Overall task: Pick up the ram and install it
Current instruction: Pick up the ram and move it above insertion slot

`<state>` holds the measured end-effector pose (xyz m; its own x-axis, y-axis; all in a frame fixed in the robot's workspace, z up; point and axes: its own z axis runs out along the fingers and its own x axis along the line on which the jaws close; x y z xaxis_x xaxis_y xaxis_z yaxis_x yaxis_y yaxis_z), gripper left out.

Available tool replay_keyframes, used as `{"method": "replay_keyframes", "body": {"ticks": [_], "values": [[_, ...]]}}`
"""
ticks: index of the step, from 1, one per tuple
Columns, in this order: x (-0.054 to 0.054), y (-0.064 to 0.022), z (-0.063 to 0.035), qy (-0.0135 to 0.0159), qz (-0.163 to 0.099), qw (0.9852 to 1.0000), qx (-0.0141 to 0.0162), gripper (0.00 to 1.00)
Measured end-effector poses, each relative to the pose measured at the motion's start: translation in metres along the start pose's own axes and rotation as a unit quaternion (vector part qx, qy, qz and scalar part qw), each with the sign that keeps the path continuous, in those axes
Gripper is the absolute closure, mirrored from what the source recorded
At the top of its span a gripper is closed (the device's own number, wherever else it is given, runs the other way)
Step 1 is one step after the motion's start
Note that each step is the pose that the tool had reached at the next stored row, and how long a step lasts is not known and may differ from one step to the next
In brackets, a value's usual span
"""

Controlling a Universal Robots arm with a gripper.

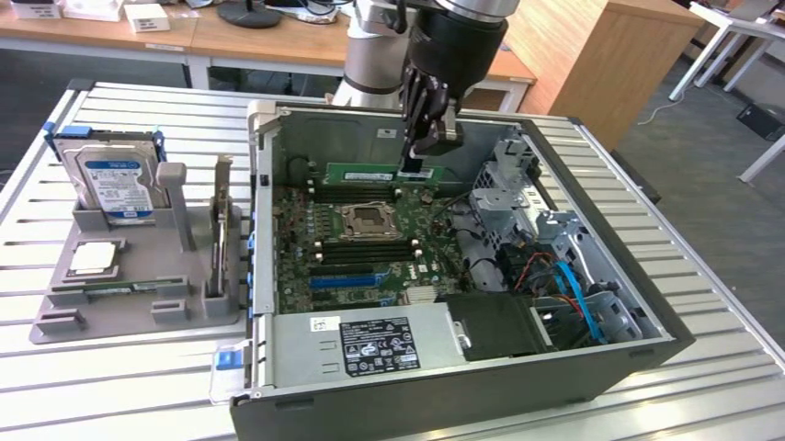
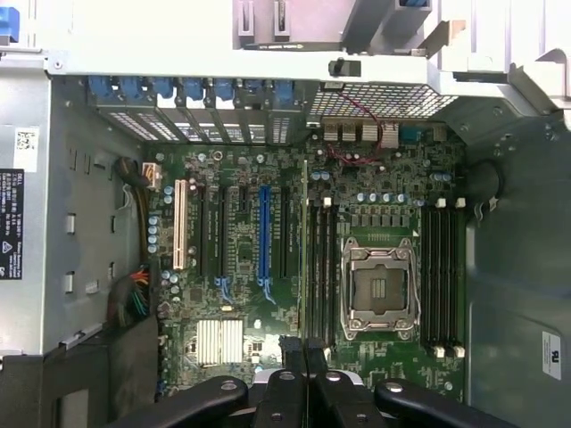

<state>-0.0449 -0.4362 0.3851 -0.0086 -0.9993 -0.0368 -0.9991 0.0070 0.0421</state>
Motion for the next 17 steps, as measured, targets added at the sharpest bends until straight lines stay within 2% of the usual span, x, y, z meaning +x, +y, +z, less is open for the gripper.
{"method": "replay_keyframes", "body": {"ticks": [7,14,17], "values": [[0.000,-0.0007,0.0000,0.0000,0.000,1.0000,0.0000,0.89],[0.000,-0.0149,-0.0005,0.0000,0.000,1.0000,0.0000,0.89],[0.000,-0.0179,-0.0006,0.0000,0.000,1.0000,0.0000,0.89]]}}
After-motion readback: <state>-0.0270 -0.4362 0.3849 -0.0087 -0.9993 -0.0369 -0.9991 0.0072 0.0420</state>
